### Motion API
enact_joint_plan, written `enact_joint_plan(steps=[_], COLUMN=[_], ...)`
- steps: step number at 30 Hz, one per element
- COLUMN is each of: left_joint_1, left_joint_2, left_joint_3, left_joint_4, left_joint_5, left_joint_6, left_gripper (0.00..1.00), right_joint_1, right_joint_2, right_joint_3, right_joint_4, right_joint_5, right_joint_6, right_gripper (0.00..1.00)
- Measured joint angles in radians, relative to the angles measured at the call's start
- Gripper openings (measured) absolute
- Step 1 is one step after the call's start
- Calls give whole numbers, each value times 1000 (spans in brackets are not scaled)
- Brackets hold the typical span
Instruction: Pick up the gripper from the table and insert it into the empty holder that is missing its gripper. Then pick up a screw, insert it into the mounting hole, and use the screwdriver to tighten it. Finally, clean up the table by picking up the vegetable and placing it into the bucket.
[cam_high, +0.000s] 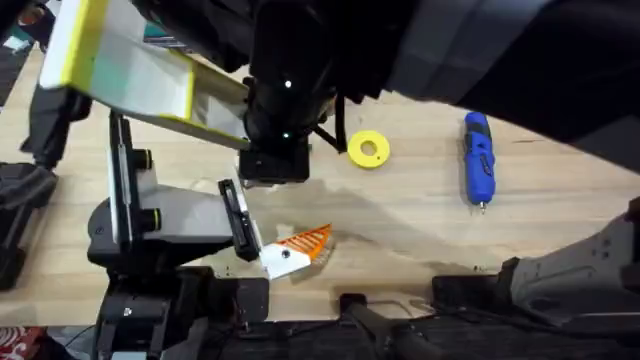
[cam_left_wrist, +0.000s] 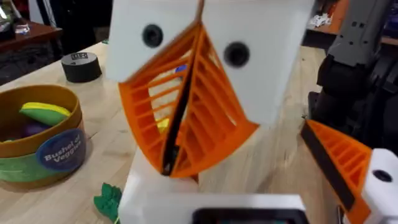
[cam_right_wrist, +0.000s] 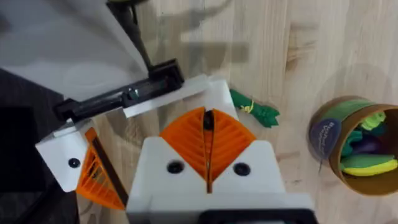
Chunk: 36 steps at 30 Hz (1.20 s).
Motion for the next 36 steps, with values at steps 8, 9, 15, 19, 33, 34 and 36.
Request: enact_joint_plan(steps=[8,9,15,19,33,34,36], left_joint_1=[0,0,0,0,0,0,0], left_joint_2=[0,0,0,0,0,0,0], left_joint_3=[0,0,0,0,0,0,0], left_joint_4=[0,0,0,0,0,0,0], left_joint_5=[0,0,0,0,0,0,0], left_joint_6=[1,1,1,1,1,1,1], left_gripper=[985,985,985,985,985,986,986], right_joint_1=[0,0,0,-1,-57,-67,-89], right_joint_2=[2,4,9,9,-96,-114,-144], right_joint_3=[0,0,0,0,0,0,0], right_joint_4=[-1,-1,0,0,5,5,1], right_joint_5=[0,0,0,1,0,0,0], right_joint_6=[0,0,10,20,90,98,107], right_gripper=[523,663,997,998,998,998,998])
